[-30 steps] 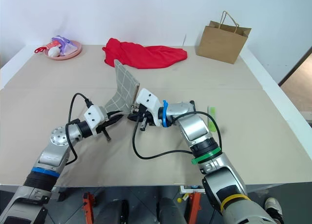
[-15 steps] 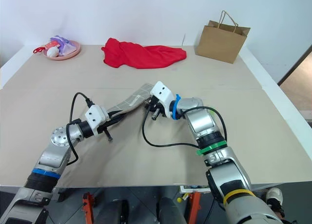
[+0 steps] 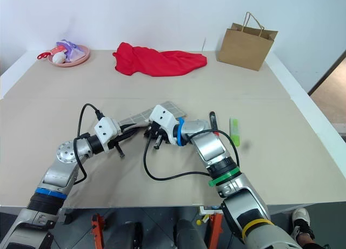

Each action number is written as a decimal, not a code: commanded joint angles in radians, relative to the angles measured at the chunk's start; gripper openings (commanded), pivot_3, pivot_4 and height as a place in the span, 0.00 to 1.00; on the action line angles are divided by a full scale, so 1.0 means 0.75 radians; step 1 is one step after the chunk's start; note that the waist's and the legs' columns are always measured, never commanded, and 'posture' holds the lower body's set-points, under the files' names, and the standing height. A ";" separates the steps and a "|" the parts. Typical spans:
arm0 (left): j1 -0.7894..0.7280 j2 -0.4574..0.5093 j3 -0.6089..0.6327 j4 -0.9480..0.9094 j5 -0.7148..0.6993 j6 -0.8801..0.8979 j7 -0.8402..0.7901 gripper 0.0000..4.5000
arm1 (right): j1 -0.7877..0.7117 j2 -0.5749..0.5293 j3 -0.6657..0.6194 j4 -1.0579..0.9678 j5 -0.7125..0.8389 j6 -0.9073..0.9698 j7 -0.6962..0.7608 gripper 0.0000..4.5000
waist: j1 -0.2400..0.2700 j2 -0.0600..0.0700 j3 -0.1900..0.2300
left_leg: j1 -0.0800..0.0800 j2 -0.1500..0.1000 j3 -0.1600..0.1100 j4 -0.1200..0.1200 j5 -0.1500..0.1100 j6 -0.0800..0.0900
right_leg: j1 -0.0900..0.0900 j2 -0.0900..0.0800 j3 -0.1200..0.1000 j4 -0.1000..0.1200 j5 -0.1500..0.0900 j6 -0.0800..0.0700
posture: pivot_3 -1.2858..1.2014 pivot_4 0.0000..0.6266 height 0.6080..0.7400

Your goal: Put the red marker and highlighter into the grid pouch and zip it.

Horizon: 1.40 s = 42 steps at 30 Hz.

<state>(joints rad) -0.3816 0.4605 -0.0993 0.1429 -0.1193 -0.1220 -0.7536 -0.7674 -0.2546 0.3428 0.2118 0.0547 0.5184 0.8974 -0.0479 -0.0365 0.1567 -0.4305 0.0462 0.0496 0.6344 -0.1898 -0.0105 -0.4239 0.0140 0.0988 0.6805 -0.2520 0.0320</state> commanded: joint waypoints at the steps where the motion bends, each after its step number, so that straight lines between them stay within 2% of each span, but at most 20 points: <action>1: -0.006 -0.004 0.022 -0.056 -0.019 -0.005 0.000 0.00 | -0.034 0.016 -0.021 -0.092 0.053 0.013 0.032 0.01 | 0.000 0.000 0.000 | 0.000 0.000 0.000 0.000 0.000 0.000 | 0.000 0.000 0.000 0.000 0.000 0.000 | 0.52 0.24 1.00; 3: -0.008 -0.006 0.021 -0.053 -0.018 -0.006 0.002 0.00 | -0.030 0.010 -0.023 -0.093 0.057 0.019 0.035 0.01 | 0.000 0.000 0.000 | 0.000 0.000 0.000 0.000 0.000 0.000 | 0.000 0.000 0.000 0.000 0.000 0.000 | 0.52 0.24 1.00; 6: -0.006 -0.010 0.021 -0.055 -0.016 -0.010 0.006 0.00 | -0.042 -0.012 -0.061 -0.034 0.037 0.021 -0.017 0.17 | 0.000 0.000 0.000 | 0.000 0.000 0.000 0.000 0.000 0.000 | 0.000 0.000 0.000 0.000 0.000 0.000 | 0.52 0.24 1.00; 7: -0.004 -0.011 0.021 -0.057 -0.016 -0.011 0.006 0.00 | -0.043 -0.026 -0.068 -0.029 0.033 0.025 -0.023 0.31 | 0.000 0.000 0.000 | 0.000 0.000 0.000 0.000 0.000 0.000 | 0.000 0.000 0.000 0.000 0.000 0.000 | 0.52 0.24 1.00; 10: 0.004 -0.015 0.032 -0.072 -0.037 -0.010 -0.001 0.00 | -0.009 -0.091 -0.113 -0.119 0.113 0.110 0.047 0.52 | 0.000 0.000 0.000 | 0.000 0.000 0.000 0.000 0.000 0.000 | 0.000 -0.001 0.000 0.000 0.000 0.000 | 0.52 0.24 1.00; 11: 0.008 -0.015 0.041 -0.082 -0.057 -0.007 -0.010 0.00 | 0.019 -0.140 -0.133 -0.196 0.155 0.161 0.091 0.63 | 0.001 0.000 0.000 | 0.000 0.000 0.000 0.000 0.000 0.000 | 0.000 -0.001 0.000 0.000 0.000 0.000 | 0.52 0.24 1.00; 14: 0.018 -0.012 0.080 -0.134 -0.168 0.039 -0.055 0.00 | 0.160 -0.327 -0.267 -0.497 0.351 0.311 0.234 0.63 | 0.007 0.000 0.000 | -0.002 0.000 -0.001 0.000 0.000 0.000 | 0.000 -0.002 0.000 0.000 -0.001 0.002 | 0.52 0.24 1.00; 17: 0.002 -0.013 0.144 -0.199 -0.325 0.195 -0.073 0.00 | 0.285 -0.465 -0.468 -0.680 0.505 0.389 0.259 0.63 | 0.009 0.000 0.000 | -0.006 -0.002 -0.009 0.001 -0.002 -0.001 | 0.000 -0.002 -0.001 -0.001 -0.003 0.005 | 0.52 0.24 1.00; 20: -0.026 -0.002 0.205 -0.255 -0.458 0.361 -0.066 0.00 | 0.345 -0.549 -0.649 -0.713 0.493 0.405 0.122 0.63 | 0.004 0.000 0.000 | -0.009 -0.003 -0.013 0.002 -0.002 -0.001 | 0.000 -0.002 -0.005 -0.001 -0.004 0.006 | 0.52 0.24 1.00; 23: -0.030 0.013 0.228 -0.288 -0.499 0.439 -0.071 0.00 | 0.361 -0.585 -0.767 -0.690 0.431 0.482 -0.095 0.63 | 0.000 0.000 0.000 | -0.006 -0.003 -0.013 0.003 -0.001 -0.002 | 0.002 0.000 -0.005 -0.001 -0.006 0.011 | 0.52 0.24 1.00; 28: -0.006 0.023 0.205 -0.289 -0.480 0.452 -0.103 0.00 | 0.458 -0.608 -0.761 -0.661 0.288 0.575 -0.365 0.63 | 0.001 0.000 0.000 | 0.003 -0.001 -0.012 0.003 0.000 -0.002 | 0.008 0.004 -0.003 -0.001 -0.005 0.008 | 0.52 0.24 1.00; 33: -0.007 0.014 0.184 -0.271 -0.450 0.435 -0.128 0.00 | 0.510 -0.540 -0.735 -0.599 0.191 0.555 -0.563 0.63 | 0.000 0.000 0.000 | 0.002 -0.001 -0.010 0.002 0.000 -0.002 | 0.006 0.004 0.001 -0.001 -0.007 0.009 | 0.52 0.24 1.00; 42: -0.016 -0.011 0.157 -0.216 -0.359 0.348 -0.137 0.00 | 0.523 -0.445 -0.704 -0.363 0.153 0.480 -0.671 0.63 | 0.001 0.000 0.000 | 0.002 -0.002 -0.008 0.002 0.000 -0.002 | 0.006 0.003 0.002 -0.001 -0.007 0.011 | 0.52 0.24 1.00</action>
<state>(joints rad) -0.3831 0.4526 0.0096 -0.0072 -0.3917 0.1689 -0.8567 -0.3737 -0.5907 -0.1653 -0.0941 0.1734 0.8774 0.4133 -0.0471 -0.0363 0.1570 -0.4290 0.0446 0.0435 0.6356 -0.1898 -0.0119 -0.4188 0.0164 0.1003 0.6798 -0.2571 0.0400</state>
